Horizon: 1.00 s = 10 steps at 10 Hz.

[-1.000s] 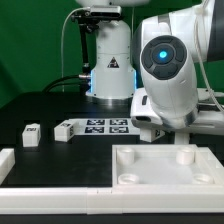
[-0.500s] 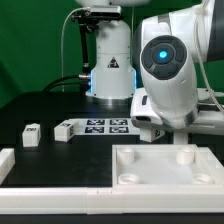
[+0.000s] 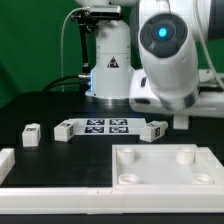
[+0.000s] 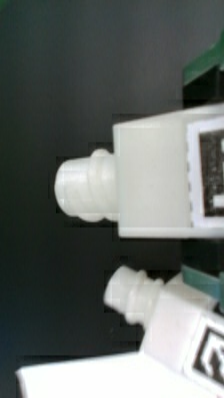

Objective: Assemble one leg

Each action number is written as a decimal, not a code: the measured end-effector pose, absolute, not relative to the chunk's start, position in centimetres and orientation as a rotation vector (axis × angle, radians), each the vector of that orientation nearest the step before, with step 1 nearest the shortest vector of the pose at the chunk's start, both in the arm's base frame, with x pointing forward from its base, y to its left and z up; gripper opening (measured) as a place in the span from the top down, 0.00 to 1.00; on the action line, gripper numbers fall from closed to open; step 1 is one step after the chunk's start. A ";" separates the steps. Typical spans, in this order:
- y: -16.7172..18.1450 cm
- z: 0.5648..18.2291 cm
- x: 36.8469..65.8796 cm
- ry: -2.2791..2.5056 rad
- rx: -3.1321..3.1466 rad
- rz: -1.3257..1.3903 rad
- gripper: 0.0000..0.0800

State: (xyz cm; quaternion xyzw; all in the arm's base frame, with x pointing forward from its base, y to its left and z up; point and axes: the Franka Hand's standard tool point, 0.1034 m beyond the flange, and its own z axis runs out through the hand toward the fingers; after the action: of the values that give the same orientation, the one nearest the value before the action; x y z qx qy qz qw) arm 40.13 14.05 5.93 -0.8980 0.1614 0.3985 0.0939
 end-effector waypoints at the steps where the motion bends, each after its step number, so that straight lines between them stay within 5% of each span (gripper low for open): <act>1: 14.1 6.7 41.1 0.480 -2.676 1.140 0.64; 3: 14.1 6.4 40.8 0.481 -2.674 1.146 0.64; 6: 14.3 6.4 41.8 0.506 -2.807 0.801 0.64; 10: 10.7 11.4 47.9 0.242 -2.972 0.287 0.64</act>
Offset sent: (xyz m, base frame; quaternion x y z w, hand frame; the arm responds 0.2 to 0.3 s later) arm 0.0000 0.0000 0.0000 0.0000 0.1790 0.0000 0.9838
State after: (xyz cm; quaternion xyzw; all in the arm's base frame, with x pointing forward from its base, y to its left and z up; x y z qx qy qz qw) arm 47.93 10.69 11.36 -0.9895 0.0807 0.0954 0.0728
